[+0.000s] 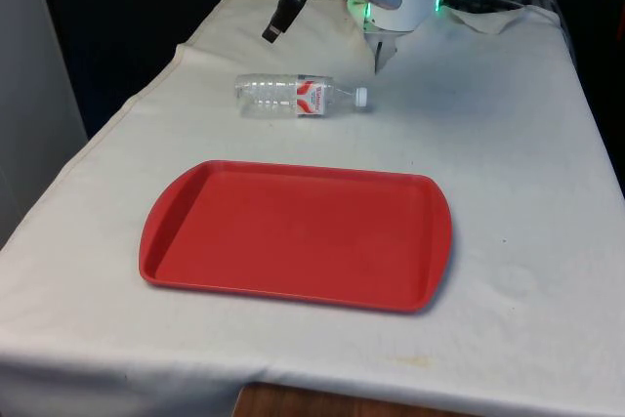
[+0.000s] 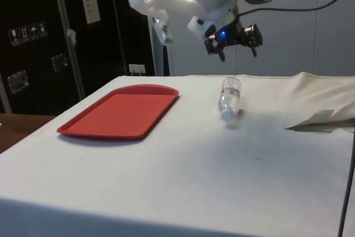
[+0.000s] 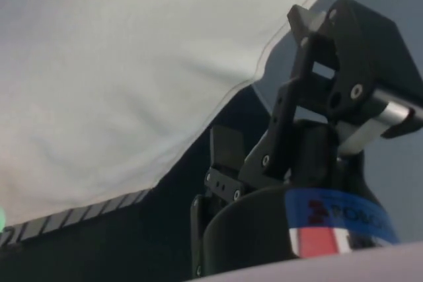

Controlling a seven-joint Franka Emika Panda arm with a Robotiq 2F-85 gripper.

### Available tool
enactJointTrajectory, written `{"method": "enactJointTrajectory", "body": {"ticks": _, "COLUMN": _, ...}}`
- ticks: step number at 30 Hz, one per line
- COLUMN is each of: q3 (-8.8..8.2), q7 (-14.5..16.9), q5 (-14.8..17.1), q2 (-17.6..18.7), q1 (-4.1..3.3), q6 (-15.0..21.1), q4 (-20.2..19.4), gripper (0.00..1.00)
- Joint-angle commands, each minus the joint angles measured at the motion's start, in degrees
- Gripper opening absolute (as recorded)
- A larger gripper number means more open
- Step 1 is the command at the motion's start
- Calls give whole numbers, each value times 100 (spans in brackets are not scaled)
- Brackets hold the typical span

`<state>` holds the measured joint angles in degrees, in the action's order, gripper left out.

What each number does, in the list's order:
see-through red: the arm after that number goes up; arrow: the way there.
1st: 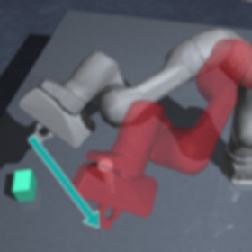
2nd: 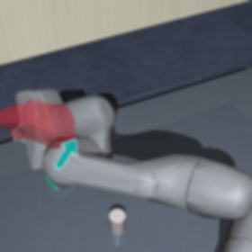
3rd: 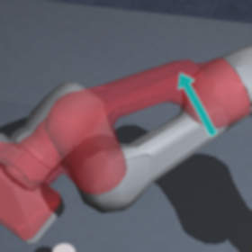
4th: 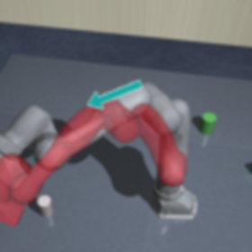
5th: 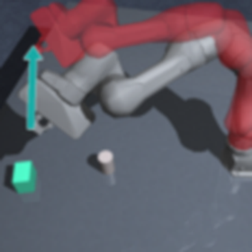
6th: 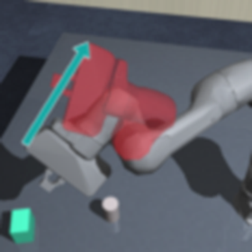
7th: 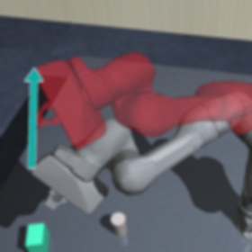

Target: Place the bottle upright on the tray.

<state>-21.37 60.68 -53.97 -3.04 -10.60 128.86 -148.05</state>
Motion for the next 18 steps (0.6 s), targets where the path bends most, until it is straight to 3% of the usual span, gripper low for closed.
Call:
{"method": "enactJointTrajectory", "body": {"ticks": 1, "q3": 23, "q7": -132, "q5": -138, "q2": 23, "q1": -6, "q6": -80, "q4": 34, "gripper": 100}}
{"method": "enactJointTrajectory", "body": {"ticks": 6, "q3": 69, "q7": -269, "q5": -258, "q2": 29, "q1": -11, "q6": -281, "q4": 57, "gripper": 100}}
{"method": "enactJointTrajectory", "body": {"ticks": 7, "q3": 57, "q7": -172, "q5": -155, "q2": 6, "q1": -6, "q6": -229, "q4": 23, "gripper": 100}}
{"method": "enactJointTrajectory", "body": {"ticks": 10, "q3": 92, "q7": -344, "q5": -321, "q2": 40, "q1": -17, "q6": -378, "q4": 69, "gripper": 100}}
{"method": "enactJointTrajectory", "body": {"ticks": 18, "q3": 97, "q7": -304, "q5": -281, "q2": 29, "q1": -17, "q6": -395, "q4": 57, "gripper": 100}}
